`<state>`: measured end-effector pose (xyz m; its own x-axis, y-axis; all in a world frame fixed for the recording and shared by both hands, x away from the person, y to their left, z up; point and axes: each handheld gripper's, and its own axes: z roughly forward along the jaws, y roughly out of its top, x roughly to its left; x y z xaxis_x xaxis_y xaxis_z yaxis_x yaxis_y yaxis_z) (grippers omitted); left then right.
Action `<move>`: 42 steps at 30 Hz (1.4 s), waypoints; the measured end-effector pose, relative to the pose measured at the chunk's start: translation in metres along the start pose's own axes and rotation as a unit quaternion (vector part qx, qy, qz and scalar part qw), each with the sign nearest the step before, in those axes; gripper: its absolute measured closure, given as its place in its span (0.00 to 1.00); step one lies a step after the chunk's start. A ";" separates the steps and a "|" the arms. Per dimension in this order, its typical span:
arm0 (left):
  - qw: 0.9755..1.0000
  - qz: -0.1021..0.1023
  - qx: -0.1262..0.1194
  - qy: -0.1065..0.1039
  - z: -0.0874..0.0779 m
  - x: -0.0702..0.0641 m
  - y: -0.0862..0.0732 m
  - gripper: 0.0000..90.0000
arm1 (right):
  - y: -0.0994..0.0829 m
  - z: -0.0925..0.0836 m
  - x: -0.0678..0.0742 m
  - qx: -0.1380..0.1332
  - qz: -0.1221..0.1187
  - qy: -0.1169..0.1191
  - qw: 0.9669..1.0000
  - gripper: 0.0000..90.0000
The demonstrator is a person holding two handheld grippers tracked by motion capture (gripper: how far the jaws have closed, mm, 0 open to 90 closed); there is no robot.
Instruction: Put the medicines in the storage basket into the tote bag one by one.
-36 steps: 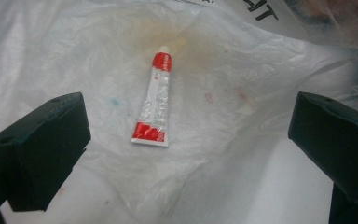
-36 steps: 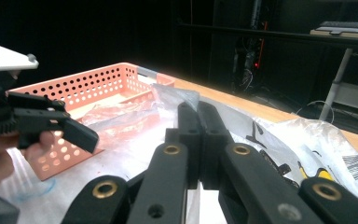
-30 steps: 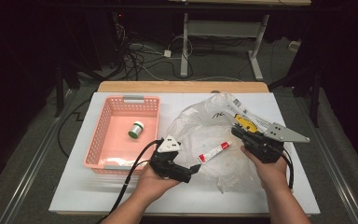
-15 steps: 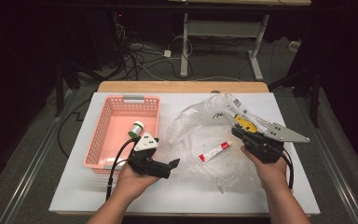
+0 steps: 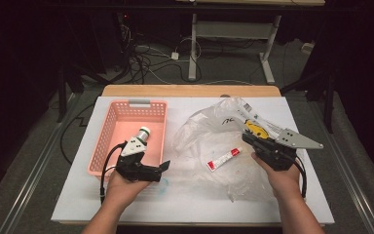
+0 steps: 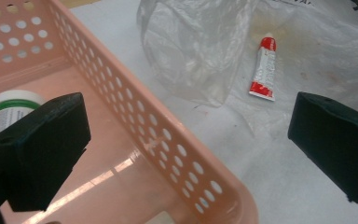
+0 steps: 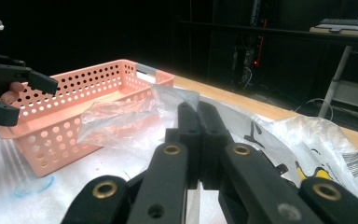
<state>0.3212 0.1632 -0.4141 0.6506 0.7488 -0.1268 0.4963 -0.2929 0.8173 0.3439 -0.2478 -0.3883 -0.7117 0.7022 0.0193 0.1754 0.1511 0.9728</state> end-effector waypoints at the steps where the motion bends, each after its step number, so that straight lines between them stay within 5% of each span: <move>1: 1.000 0.001 0.002 0.005 -0.001 0.002 0.000 0.00 | 0.000 0.000 0.000 0.000 0.001 0.000 1.000 1.00; 30: 0.997 -0.050 -0.001 0.053 -0.024 0.048 -0.009 0.00 | 0.000 -0.002 -0.001 -0.001 0.003 -0.003 1.000 1.00; 42: 0.998 -0.046 -0.009 0.047 -0.025 0.045 -0.004 0.00 | -0.001 -0.001 -0.001 0.001 -0.001 -0.002 1.000 1.00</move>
<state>0.3348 0.2130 -0.4092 0.5458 0.8243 -0.1502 0.5409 -0.2097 0.8145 0.3439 -0.2494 -0.3886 -0.7095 0.7045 0.0173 0.1760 0.1535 0.9724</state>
